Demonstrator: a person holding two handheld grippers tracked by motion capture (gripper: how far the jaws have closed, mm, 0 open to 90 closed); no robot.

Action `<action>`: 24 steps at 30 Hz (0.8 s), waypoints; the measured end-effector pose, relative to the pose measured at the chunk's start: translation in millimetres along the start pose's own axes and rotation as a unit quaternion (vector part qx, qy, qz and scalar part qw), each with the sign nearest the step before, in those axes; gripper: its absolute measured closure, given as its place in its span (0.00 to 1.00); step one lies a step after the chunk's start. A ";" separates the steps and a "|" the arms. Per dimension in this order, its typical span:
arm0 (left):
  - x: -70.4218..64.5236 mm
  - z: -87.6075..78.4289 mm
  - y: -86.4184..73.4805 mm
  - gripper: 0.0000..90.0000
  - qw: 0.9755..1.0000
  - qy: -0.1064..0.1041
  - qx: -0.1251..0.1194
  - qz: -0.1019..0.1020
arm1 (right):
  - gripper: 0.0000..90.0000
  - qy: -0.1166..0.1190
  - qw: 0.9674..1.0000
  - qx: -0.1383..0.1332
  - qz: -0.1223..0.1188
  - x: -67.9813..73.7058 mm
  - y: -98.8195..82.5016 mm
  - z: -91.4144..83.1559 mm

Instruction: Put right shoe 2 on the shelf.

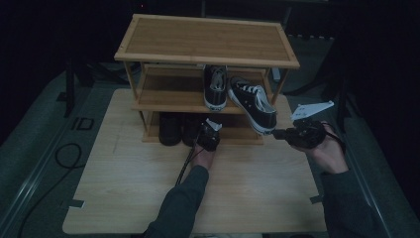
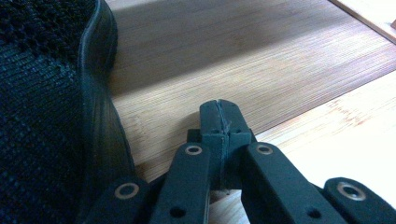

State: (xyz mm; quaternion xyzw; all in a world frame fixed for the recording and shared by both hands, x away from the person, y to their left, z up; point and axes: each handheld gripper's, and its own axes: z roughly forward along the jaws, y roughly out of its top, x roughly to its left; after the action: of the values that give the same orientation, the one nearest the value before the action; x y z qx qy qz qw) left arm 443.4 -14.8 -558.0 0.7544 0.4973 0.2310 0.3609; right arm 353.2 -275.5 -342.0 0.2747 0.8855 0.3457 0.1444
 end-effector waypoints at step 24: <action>0.0 0.2 0.0 1.00 1.000 0.001 -0.001 -0.002 | 1.00 0.038 0.999 -0.035 -0.009 13.5 22.4 19.3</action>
State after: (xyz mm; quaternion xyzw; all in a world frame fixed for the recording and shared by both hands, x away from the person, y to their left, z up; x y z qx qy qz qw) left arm 443.5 -14.9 -558.2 0.7531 0.4985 0.2314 0.3616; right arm 359.5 -243.7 -341.3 0.2484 0.8799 0.3856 0.1237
